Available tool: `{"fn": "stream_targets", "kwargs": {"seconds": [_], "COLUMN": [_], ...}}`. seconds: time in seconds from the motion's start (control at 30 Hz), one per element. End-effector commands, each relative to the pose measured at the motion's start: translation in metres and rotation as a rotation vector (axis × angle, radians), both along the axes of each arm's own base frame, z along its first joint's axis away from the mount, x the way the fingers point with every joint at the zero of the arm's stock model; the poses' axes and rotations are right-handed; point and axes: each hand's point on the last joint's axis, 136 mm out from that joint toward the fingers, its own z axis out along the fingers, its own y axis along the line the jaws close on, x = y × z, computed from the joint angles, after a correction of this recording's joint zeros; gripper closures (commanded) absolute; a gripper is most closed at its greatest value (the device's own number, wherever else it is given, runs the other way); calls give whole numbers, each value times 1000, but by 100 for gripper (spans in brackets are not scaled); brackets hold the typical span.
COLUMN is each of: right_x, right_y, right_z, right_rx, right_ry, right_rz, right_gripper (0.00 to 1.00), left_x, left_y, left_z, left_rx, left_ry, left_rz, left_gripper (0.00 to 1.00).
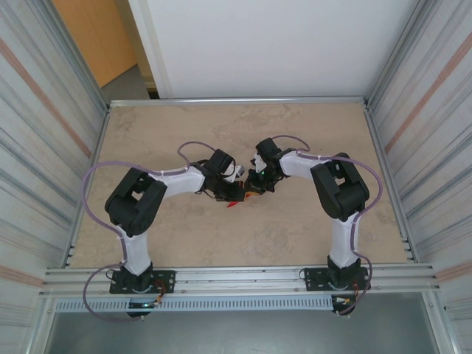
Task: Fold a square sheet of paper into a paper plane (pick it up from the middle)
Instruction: Fold the wing for the fifth time at the center of the table.
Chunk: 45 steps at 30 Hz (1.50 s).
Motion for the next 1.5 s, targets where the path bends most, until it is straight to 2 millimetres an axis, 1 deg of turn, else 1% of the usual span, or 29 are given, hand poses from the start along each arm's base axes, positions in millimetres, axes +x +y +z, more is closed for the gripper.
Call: {"fn": "stream_targets", "kwargs": {"seconds": [0.0,0.13,0.27,0.47,0.57,0.7,0.8,0.97,1.2,1.47], "right_x": [-13,-13,-15,-16,-15,-15,-14,-16,-20,-20], "right_y": [-24,-25,-26,-29,-29,-30,-31,-32,-36,-37], "right_z": [-38,-39,-42,-42,-42,-43,-44,-46,-51,-51], "right_rx": [-137,-139,-146,-153,-151,-149,-150,-149,-171,-183], "right_ry": [67,69,76,78,78,85,88,99,115,115], "right_rz": [-12,-11,-12,-14,-19,-23,-28,-28,-26,-21], "right_gripper": [88,88,88,88,88,88,88,89,89,89], "left_x": [9,9,9,12,17,20,20,17,4,-11], "left_y": [-7,-5,-2,-6,-6,-5,-4,5,17,27], "left_z": [3,-6,-9,11,16,8,7,-2,-18,-25], "left_rx": [-36,-22,-28,-89,-107,-101,-91,-36,6,42], "left_ry": [7,29,45,18,8,26,25,37,121,155], "left_rz": [9,14,30,28,40,49,49,50,64,35], "left_gripper": [98,98,98,97,96,97,98,100,100,100]}}
